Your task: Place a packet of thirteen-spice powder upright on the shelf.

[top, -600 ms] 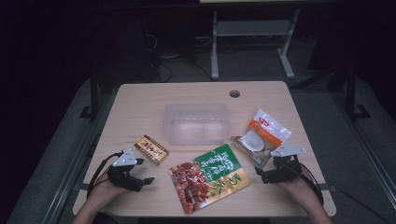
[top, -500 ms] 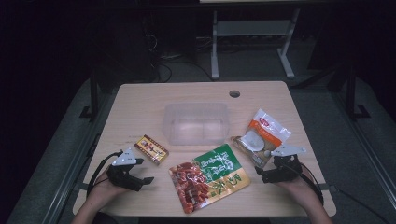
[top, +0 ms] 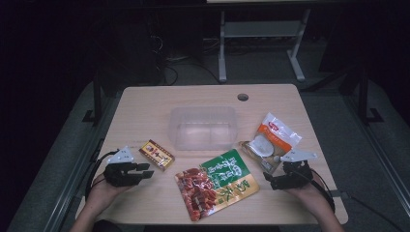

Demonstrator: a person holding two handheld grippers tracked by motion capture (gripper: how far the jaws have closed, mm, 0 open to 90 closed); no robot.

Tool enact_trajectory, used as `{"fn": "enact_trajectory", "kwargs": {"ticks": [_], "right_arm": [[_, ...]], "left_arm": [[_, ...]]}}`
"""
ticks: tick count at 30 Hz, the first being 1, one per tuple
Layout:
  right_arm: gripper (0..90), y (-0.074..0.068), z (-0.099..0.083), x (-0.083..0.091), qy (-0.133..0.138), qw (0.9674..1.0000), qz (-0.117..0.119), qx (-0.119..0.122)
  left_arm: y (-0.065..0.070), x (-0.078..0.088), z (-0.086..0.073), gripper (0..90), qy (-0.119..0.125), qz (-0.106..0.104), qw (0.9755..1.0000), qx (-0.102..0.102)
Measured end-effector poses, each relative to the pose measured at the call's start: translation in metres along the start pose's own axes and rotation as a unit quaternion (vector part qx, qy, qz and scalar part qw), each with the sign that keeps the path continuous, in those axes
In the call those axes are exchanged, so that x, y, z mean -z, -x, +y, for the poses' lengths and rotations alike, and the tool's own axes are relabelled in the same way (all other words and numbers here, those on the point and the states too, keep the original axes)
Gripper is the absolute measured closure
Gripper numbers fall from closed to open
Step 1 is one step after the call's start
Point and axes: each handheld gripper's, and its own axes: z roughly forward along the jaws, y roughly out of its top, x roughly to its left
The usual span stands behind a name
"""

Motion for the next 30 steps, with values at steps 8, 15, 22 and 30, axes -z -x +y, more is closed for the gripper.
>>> {"fn": "enact_trajectory", "kwargs": {"ticks": [8, 15, 22, 30], "right_arm": [[4.5, -0.001, -0.002, 0.002, -0.001, 1.0000, -0.004, -0.001], [4.6, 0.001, -0.003, 0.002, 0.000, 1.0000, -0.005, -0.008], [4.6, 0.001, -0.003, 0.002, 0.000, 1.0000, -0.003, -0.008], [4.8, 0.001, -0.001, 0.001, 0.001, 1.0000, -0.004, -0.005]], "left_arm": [[-0.012, -0.001, 0.014, 89.5, -0.008, -0.004, 1.0000, 0.004], [-0.021, -0.003, 0.032, 89.6, -0.014, 0.014, 0.9997, -0.012], [-0.028, -0.006, 0.045, 89.7, -0.007, 0.017, 0.9998, -0.006], [-0.038, -0.012, 0.063, 89.7, 0.001, 0.015, 0.9999, -0.007]]}}
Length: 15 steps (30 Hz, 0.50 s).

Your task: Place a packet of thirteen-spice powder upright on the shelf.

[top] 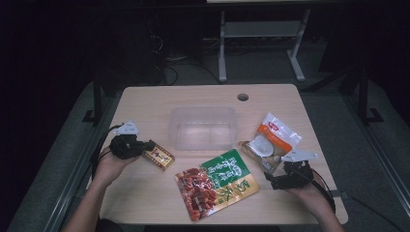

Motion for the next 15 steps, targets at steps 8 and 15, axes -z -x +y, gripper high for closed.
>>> {"fn": "enact_trajectory", "kwargs": {"ticks": [8, 15], "right_arm": [[4.9, 0.001, 0.000, 0.000, 0.005, 1.0000, 0.000, 0.002], [5.0, 0.002, -0.001, 0.000, 0.004, 1.0000, 0.003, 0.001]], "left_arm": [[-0.013, -0.018, 0.009, 89.7, -0.015, 0.013, 0.9997, -0.011], [-0.031, -0.035, 0.009, 89.7, -0.030, 0.034, 0.9990, -0.001]]}}
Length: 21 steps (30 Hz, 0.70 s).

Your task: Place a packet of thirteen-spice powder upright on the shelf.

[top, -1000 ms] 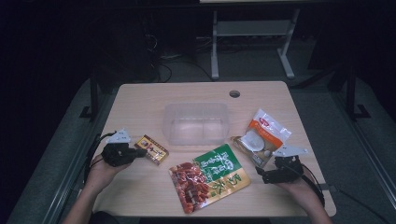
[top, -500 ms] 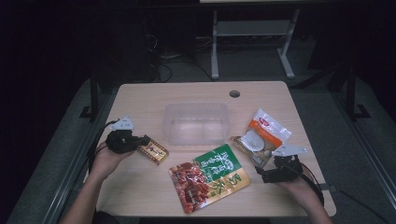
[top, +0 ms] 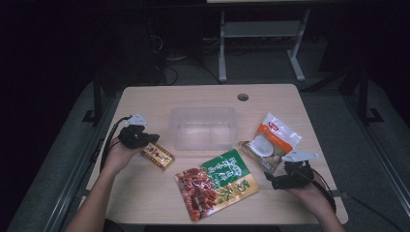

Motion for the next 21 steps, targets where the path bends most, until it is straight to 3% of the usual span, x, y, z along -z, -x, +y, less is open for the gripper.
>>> {"fn": "enact_trajectory", "kwargs": {"ticks": [4, 9, 21], "right_arm": [[5.1, 0.000, 0.000, 0.000, 0.000, 1.0000, -0.001, -0.002], [5.2, 0.000, 0.000, 0.000, 0.001, 1.0000, -0.001, -0.001], [5.3, 0.001, 0.000, 0.001, 0.002, 1.0000, 0.000, -0.001]], "left_arm": [[-0.013, -0.009, -0.002, 89.7, -0.007, 0.013, 0.9999, 0.006], [-0.024, -0.021, -0.010, 89.7, -0.022, 0.014, 0.9994, 0.021], [-0.027, -0.020, -0.019, 89.7, -0.067, 0.021, 0.9974, 0.017]]}}
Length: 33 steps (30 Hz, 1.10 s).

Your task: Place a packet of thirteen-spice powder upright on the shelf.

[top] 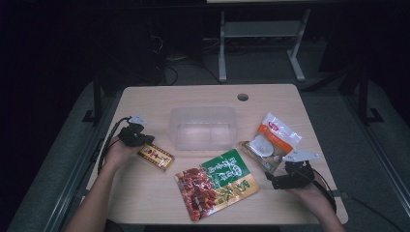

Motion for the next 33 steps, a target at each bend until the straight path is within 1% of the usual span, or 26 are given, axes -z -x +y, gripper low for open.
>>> {"fn": "enact_trajectory", "kwargs": {"ticks": [1, 3, 6, 8, 9, 10, 11, 12, 13, 16, 17, 19, 20, 21, 22, 23, 24, 25, 26, 27, 28, 29, 30, 31, 32, 33], "right_arm": [[5.3, 0.000, 0.000, 0.000, 0.001, 1.0000, 0.001, 0.000], [5.3, 0.001, 0.000, 0.000, 0.002, 1.0000, 0.000, 0.000], [5.3, 0.001, 0.000, 0.000, 0.003, 1.0000, 0.001, 0.003], [5.3, 0.000, 0.000, 0.001, 0.002, 1.0000, 0.001, 0.002], [5.3, 0.000, 0.000, 0.001, 0.002, 1.0000, 0.000, 0.002], [5.3, 0.000, 0.000, 0.001, 0.002, 1.0000, 0.000, 0.002], [5.3, 0.000, 0.000, 0.001, 0.003, 1.0000, 0.000, 0.003], [5.3, -0.001, 0.000, 0.000, 0.002, 1.0000, 0.000, 0.003], [5.3, -0.001, 0.000, 0.000, 0.002, 1.0000, 0.000, 0.003], [5.3, -0.001, 0.000, -0.001, 0.002, 1.0000, 0.001, 0.006], [5.3, -0.001, 0.001, -0.001, 0.003, 1.0000, 0.001, 0.007], [5.3, -0.001, 0.001, -0.001, 0.003, 1.0000, 0.000, 0.006], [5.3, -0.002, 0.001, -0.001, 0.000, 1.0000, 0.001, 0.003], [5.3, -0.001, 0.001, -0.002, 0.001, 1.0000, 0.001, 0.007], [5.3, -0.002, 0.001, -0.002, 0.001, 1.0000, 0.001, 0.007], [5.3, -0.002, 0.001, -0.002, 0.001, 1.0000, 0.001, 0.007], [5.3, -0.002, 0.001, -0.002, 0.001, 1.0000, 0.001, 0.007], [5.3, -0.002, 0.001, -0.002, 0.001, 1.0000, 0.001, 0.007], [5.3, -0.002, 0.001, -0.002, 0.001, 1.0000, 0.001, 0.008], [5.3, -0.002, 0.001, -0.002, 0.001, 1.0000, 0.001, 0.008], [5.3, -0.002, 0.001, -0.002, 0.002, 1.0000, 0.002, 0.008], [5.3, -0.002, 0.001, -0.002, 0.002, 1.0000, 0.002, 0.008], [5.3, -0.002, 0.001, -0.002, 0.002, 1.0000, 0.002, 0.008], [5.3, -0.002, 0.002, -0.002, 0.002, 1.0000, 0.003, 0.008], [5.3, -0.002, 0.002, -0.002, 0.002, 1.0000, 0.003, 0.008], [5.3, -0.003, 0.002, -0.002, 0.001, 1.0000, 0.003, 0.007]], "left_arm": [[0.001, 0.003, -0.005, 89.7, -0.002, -0.004, 1.0000, 0.002], [0.002, 0.004, -0.007, 89.7, -0.005, -0.005, 1.0000, 0.003], [0.002, 0.009, -0.016, 89.7, -0.022, -0.007, 0.9997, 0.000], [0.003, 0.013, -0.022, 89.7, -0.029, -0.010, 0.9995, 0.002], [0.004, 0.016, -0.028, 89.7, -0.032, -0.014, 0.9994, 0.004], [0.004, 0.016, -0.028, 89.7, -0.032, -0.014, 0.9994, 0.004], [0.006, 0.017, -0.031, 89.7, -0.036, -0.014, 0.9992, 0.005], [0.007, 0.019, -0.034, 89.7, -0.040, -0.012, 0.9991, 0.000], [0.008, 0.021, -0.037, 89.7, -0.042, -0.018, 0.9990, 0.004], [0.013, 0.026, -0.045, 89.7, -0.047, -0.023, 0.9986, 0.002], [0.017, 0.029, -0.050, 89.7, -0.046, -0.027, 0.9986, 0.006], [0.020, 0.030, -0.052, 89.7, -0.045, -0.030, 0.9985, 0.008], [0.023, 0.033, -0.056, 89.7, -0.045, -0.033, 0.9984, 0.008], [0.025, 0.034, -0.058, 89.7, -0.046, -0.036, 0.9983, 0.006], [0.032, 0.038, -0.063, 89.7, -0.046, -0.042, 0.9980, 0.006], [0.036, 0.039, -0.066, 89.7, -0.044, -0.044, 0.9980, 0.009], [0.036, 0.039, -0.066, 89.7, -0.044, -0.044, 0.9980, 0.009], [0.038, 0.041, -0.068, 89.7, -0.046, -0.047, 0.9978, 0.007], [0.043, 0.043, -0.071, 89.7, -0.044, -0.051, 0.9977, 0.009], [0.045, 0.044, -0.072, 89.7, -0.044, -0.051, 0.9977, 0.006], [0.047, 0.046, -0.073, 89.6, -0.043, -0.049, 0.9978, 0.006], [0.047, 0.049, -0.074, 89.6, -0.040, -0.046, 0.9981, 0.008], [0.048, 0.052, -0.074, 89.6, -0.030, -0.046, 0.9984, 0.013], [0.048, 0.056, -0.073, 83.4, -0.022, -0.043, 0.9986, 0.019], [0.048, 0.059, -0.072, 83.4, -0.015, -0.040, 0.9988, 0.025], [0.049, 0.061, -0.071, 78.7, -0.008, -0.042, 0.9987, 0.027]]}}
